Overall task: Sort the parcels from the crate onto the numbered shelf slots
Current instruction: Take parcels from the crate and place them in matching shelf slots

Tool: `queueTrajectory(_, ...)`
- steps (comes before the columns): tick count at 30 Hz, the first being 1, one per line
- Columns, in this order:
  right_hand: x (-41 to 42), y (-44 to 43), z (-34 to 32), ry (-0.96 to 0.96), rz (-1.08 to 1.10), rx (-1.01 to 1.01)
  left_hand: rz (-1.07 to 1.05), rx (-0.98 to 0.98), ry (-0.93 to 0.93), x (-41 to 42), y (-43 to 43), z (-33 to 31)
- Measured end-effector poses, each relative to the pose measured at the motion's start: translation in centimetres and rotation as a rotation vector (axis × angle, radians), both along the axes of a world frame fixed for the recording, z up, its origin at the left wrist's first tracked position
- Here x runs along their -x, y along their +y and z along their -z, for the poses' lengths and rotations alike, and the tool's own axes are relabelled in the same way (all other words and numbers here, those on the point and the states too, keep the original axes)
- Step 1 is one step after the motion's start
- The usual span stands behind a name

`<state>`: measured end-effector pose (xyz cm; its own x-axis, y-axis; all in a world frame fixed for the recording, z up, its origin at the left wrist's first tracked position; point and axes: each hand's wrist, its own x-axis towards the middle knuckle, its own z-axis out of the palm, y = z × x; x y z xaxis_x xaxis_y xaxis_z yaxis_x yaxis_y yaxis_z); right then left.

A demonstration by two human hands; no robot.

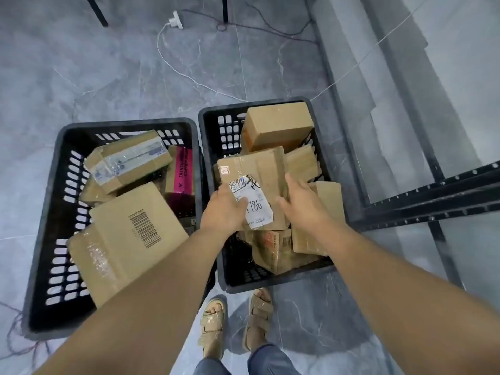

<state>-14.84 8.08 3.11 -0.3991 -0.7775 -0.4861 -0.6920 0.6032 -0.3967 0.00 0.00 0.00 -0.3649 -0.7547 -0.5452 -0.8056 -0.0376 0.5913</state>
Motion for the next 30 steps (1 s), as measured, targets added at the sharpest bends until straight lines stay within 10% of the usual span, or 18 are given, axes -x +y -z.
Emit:
queueTrajectory(19, 1.4, -2.9, 4.4, -0.272, 0.274, 0.014, -0.441, -0.385, 0.235, 1.2, -4.2, 4.4)
queueTrajectory(30, 2.0, -3.1, -4.0, -0.392, 0.536, 0.226, -0.140, -0.310, 0.431, -1.0, -5.2, -7.0)
